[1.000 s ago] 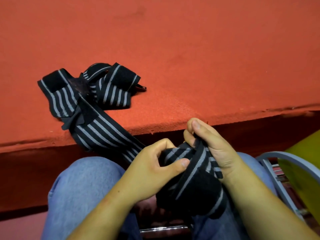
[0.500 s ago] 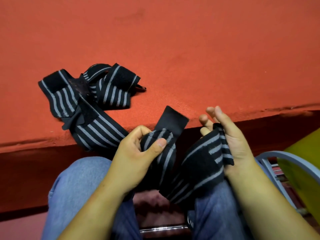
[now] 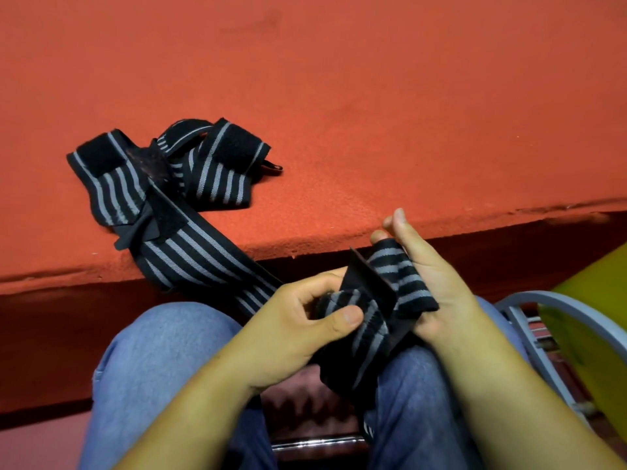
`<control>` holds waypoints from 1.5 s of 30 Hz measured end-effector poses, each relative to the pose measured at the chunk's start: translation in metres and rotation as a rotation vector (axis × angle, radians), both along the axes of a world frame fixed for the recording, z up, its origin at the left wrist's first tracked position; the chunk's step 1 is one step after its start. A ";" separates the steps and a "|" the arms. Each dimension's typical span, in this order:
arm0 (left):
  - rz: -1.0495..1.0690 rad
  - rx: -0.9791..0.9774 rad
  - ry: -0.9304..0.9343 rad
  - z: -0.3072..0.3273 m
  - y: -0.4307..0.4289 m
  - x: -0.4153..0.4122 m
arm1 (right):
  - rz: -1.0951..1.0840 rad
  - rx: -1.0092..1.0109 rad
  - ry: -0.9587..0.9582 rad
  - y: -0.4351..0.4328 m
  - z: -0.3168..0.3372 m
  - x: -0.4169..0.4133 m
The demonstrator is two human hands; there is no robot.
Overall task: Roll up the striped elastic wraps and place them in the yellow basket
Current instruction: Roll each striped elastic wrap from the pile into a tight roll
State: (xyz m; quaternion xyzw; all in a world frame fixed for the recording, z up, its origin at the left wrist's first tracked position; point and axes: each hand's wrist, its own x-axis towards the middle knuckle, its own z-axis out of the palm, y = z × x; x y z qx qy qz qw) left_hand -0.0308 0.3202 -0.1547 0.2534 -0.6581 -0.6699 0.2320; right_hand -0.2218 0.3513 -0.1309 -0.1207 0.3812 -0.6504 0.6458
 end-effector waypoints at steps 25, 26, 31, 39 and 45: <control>0.263 0.119 0.132 0.014 -0.004 0.007 | 0.389 0.022 0.119 0.007 0.006 0.002; 0.260 0.122 0.130 0.014 -0.003 0.007 | 0.388 0.035 0.134 0.007 0.008 0.001; 0.337 0.281 0.220 0.015 -0.008 0.009 | 0.339 0.007 0.008 0.007 0.006 -0.010; 0.294 0.411 0.165 0.020 -0.010 0.012 | 0.040 -0.150 -0.144 0.005 0.015 -0.010; 0.246 0.443 0.181 0.017 -0.012 0.013 | 0.075 -0.286 -0.243 0.008 0.008 -0.020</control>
